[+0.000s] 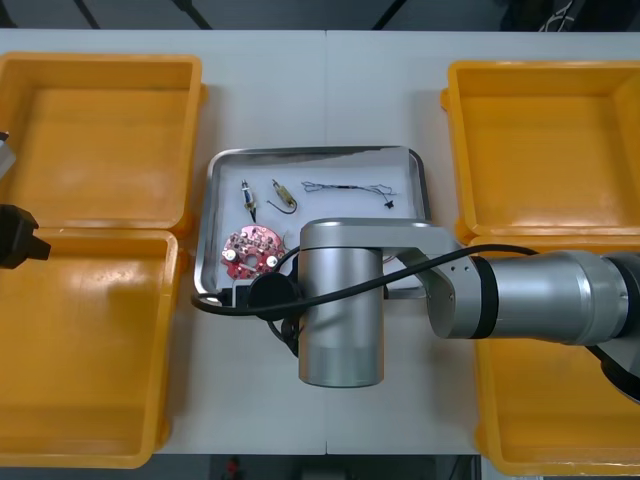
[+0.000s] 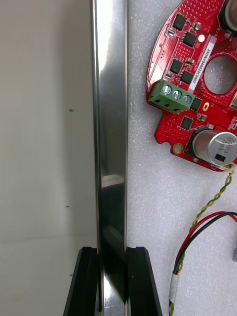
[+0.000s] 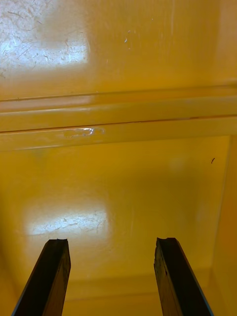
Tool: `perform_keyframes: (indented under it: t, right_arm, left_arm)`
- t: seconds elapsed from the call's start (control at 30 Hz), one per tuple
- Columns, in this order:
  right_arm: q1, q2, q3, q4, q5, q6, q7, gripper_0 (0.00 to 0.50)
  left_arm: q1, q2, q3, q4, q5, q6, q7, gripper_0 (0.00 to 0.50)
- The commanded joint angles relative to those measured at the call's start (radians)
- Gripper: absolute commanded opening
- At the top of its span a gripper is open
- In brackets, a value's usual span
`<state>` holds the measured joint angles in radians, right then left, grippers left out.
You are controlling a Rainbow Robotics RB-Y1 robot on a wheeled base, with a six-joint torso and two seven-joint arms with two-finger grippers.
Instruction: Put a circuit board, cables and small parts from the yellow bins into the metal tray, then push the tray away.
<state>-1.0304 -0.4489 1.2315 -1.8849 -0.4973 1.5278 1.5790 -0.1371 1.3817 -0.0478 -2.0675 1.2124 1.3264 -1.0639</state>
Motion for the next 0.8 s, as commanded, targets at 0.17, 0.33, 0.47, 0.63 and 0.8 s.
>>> perform_keyframes:
  t: [0.17, 0.33, 0.47, 0.63, 0.8]
  right_arm:
    - [-0.137, -0.002, 0.01, 0.113, 0.006, -0.037, 0.061, 0.0]
    - [-0.174, 0.004, 0.01, 0.178, 0.006, -0.086, 0.079, 0.0]
    - [-0.197, 0.01, 0.01, 0.257, 0.006, -0.164, 0.095, 0.0]
    - [-0.218, 0.019, 0.01, 0.359, 0.009, -0.271, 0.114, 0.0]
    - [-0.24, 0.022, 0.01, 0.461, 0.014, -0.394, 0.139, 0.0]
  left_arm:
    - [0.017, 0.007, 0.002, -0.002, 0.006, 0.004, 0.078, 0.5]
    - [0.017, 0.007, 0.002, -0.002, 0.006, 0.004, 0.078, 0.5]
    - [0.017, 0.007, 0.002, -0.002, 0.006, 0.004, 0.078, 0.5]
    - [0.017, 0.007, 0.002, -0.002, 0.006, 0.004, 0.078, 0.5]
    - [0.017, 0.007, 0.002, -0.002, 0.006, 0.004, 0.078, 0.5]
